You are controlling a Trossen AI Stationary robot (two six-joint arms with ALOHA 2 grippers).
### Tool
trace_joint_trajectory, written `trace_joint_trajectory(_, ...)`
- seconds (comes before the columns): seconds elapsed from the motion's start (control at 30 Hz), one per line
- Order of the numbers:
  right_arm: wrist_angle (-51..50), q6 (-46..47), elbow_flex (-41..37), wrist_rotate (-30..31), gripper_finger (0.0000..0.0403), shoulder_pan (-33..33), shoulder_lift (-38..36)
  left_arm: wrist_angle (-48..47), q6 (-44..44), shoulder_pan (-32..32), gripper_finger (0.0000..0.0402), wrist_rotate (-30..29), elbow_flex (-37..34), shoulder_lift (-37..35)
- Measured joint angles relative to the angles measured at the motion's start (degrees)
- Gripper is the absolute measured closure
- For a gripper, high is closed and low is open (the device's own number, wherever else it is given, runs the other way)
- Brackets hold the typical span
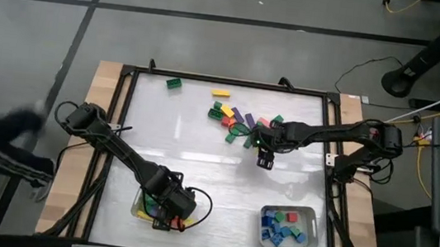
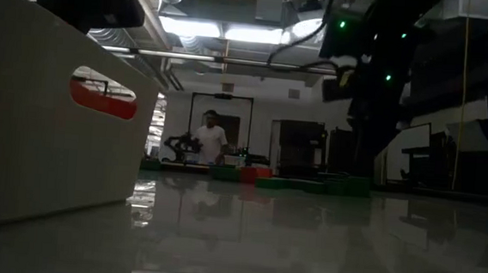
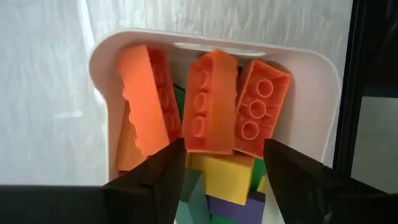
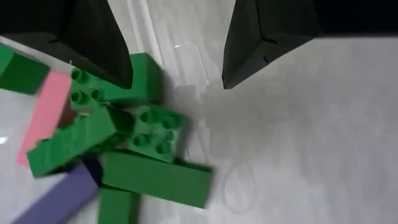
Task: Sort blocks by size
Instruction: Put the square green block into the gray bin
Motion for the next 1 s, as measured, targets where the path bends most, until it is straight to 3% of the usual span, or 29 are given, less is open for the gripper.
trace_joint_trajectory(0.4, -0.02, -0.57, 0.0, -0.15, 0.0155, -8.23, 4.47, -0.07, 2.04, 0.0, 0.0205, 0.0, 0.0, -0.07)
trace_joint_trajectory(0.7, 1.37, -1.79, 0.24, -2.86, 0.0156, -9.52, 7.35, 0.17, 3.46, 0.0, 0.0205, -0.02, 0.02, -0.09)
trace_joint_trajectory(1.0, 1.24, -1.81, 0.26, -4.96, 0.0231, -9.54, 7.46, 0.15, 4.29, 0.94, 0.0206, -0.07, 0.02, -0.11)
